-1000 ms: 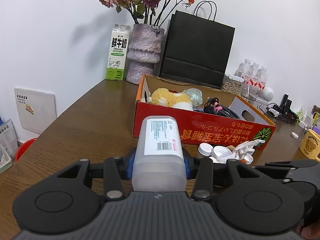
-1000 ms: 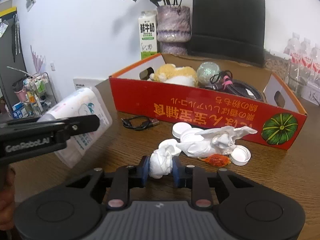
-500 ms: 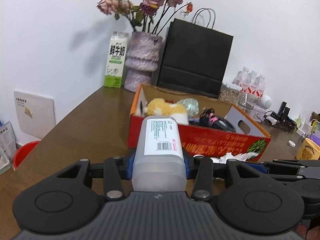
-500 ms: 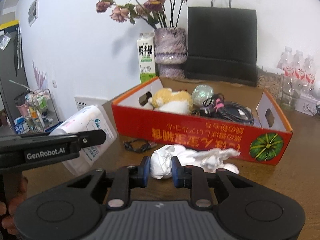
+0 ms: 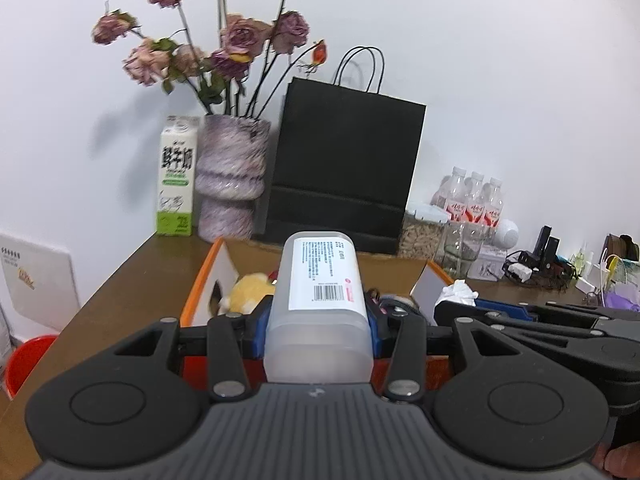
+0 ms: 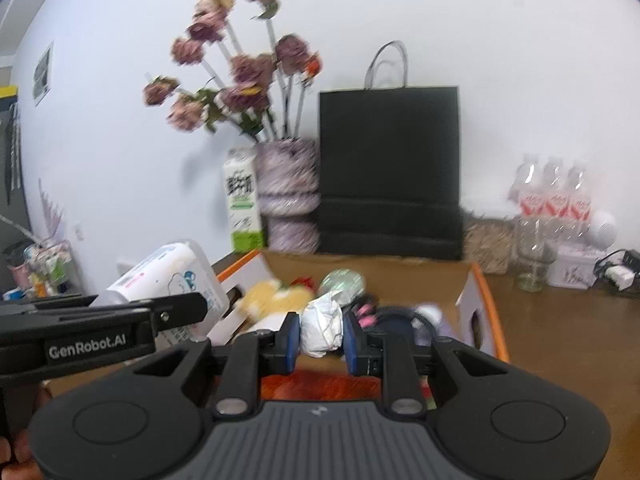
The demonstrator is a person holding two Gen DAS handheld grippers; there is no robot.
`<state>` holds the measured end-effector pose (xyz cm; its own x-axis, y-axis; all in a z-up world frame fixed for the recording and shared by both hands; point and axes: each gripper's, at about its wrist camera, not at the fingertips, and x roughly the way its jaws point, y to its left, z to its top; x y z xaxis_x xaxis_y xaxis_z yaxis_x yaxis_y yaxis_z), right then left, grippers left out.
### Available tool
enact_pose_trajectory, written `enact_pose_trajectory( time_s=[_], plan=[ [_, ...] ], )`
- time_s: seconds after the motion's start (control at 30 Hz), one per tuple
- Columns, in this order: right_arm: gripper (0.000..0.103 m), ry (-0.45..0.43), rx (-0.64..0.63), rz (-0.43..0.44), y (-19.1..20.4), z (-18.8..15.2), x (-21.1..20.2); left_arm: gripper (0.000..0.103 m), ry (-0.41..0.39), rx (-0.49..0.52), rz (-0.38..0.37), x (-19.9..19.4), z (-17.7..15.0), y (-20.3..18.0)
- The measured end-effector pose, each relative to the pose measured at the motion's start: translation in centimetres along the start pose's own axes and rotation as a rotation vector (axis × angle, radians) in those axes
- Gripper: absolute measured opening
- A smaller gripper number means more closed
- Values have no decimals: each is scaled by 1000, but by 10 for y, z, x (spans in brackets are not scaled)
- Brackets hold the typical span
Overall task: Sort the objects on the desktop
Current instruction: 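Carry the bottle and tissue into the box and open both grippers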
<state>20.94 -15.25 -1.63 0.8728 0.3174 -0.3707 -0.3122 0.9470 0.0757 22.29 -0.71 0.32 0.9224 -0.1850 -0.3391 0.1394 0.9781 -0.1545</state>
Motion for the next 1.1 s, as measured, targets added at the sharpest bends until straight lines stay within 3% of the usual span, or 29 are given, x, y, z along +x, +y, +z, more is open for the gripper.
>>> enact_pose_trajectory(
  time_s=[0.4, 0.7, 1.1],
  plan=[
    [22, -19, 27, -16, -48, 24, 51, 44, 2, -22, -11, 69, 24, -12],
    [22, 46, -15, -14, -66, 21, 108, 44, 94, 13, 33, 128, 13, -11],
    [22, 115, -45, -19, -72, 7, 130, 44, 130, 73, 42, 147, 0, -12]
  ],
)
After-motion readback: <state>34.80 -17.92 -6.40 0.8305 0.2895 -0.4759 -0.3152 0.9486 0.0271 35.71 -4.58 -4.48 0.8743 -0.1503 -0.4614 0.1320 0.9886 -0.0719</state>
